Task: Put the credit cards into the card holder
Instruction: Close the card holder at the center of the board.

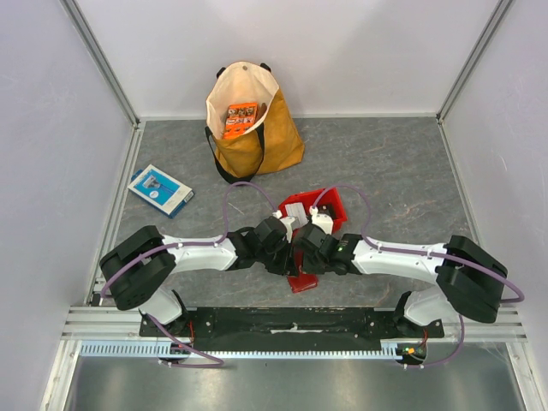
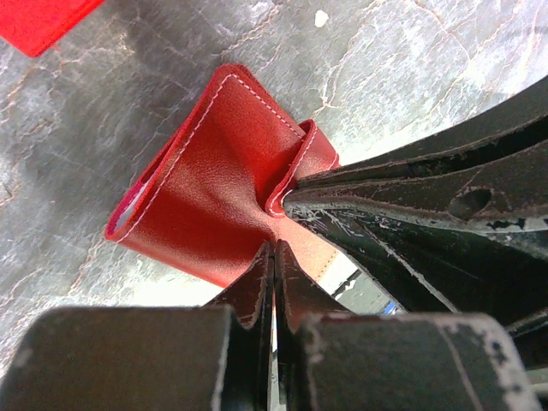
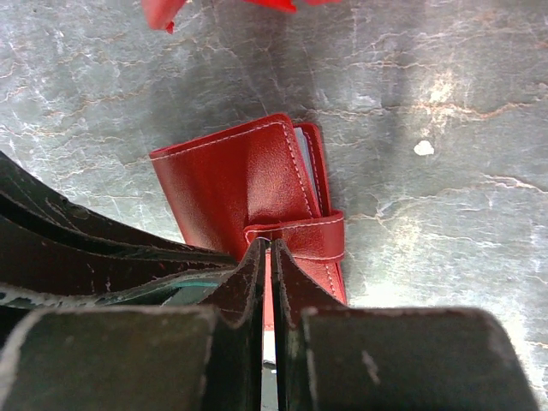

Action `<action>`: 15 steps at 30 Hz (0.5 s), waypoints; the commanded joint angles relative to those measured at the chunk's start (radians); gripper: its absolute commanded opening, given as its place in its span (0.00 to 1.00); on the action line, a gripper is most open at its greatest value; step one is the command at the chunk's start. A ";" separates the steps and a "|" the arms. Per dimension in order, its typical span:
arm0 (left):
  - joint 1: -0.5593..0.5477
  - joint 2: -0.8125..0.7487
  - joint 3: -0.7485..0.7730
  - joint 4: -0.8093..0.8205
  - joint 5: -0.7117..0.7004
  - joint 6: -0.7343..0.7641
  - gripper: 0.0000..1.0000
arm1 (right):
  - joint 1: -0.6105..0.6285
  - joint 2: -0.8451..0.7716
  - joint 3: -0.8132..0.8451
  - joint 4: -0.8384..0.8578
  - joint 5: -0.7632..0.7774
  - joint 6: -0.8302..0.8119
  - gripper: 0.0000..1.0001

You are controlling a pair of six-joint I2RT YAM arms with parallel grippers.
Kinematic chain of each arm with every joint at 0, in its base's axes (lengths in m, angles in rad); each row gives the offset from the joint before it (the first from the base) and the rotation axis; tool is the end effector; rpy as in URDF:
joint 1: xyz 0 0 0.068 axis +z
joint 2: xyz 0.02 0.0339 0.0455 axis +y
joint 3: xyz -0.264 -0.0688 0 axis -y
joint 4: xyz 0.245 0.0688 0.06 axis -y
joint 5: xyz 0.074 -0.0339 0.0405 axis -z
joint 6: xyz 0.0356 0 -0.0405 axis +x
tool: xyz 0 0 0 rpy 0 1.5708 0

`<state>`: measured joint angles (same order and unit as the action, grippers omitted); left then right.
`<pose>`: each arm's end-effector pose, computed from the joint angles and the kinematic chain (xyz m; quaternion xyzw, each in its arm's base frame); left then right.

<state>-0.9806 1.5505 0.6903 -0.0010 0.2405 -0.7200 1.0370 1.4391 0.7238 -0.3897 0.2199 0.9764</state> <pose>0.1547 -0.2462 0.1485 0.1623 0.9176 -0.3334 0.1430 0.1382 0.2186 0.1627 -0.0040 0.9674 0.1368 0.2129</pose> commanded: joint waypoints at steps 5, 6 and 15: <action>-0.012 -0.013 -0.025 -0.002 -0.010 0.017 0.02 | -0.029 0.205 -0.132 -0.069 -0.017 -0.022 0.07; -0.015 -0.015 -0.026 -0.004 -0.010 0.019 0.02 | -0.035 0.208 -0.141 -0.064 -0.020 -0.021 0.07; -0.013 -0.023 -0.038 -0.002 -0.017 0.016 0.02 | -0.040 0.213 -0.155 -0.086 -0.071 -0.024 0.05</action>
<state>-0.9802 1.5330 0.6746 0.0017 0.2218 -0.7200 0.9905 1.4651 0.7094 -0.3229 0.1345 0.9756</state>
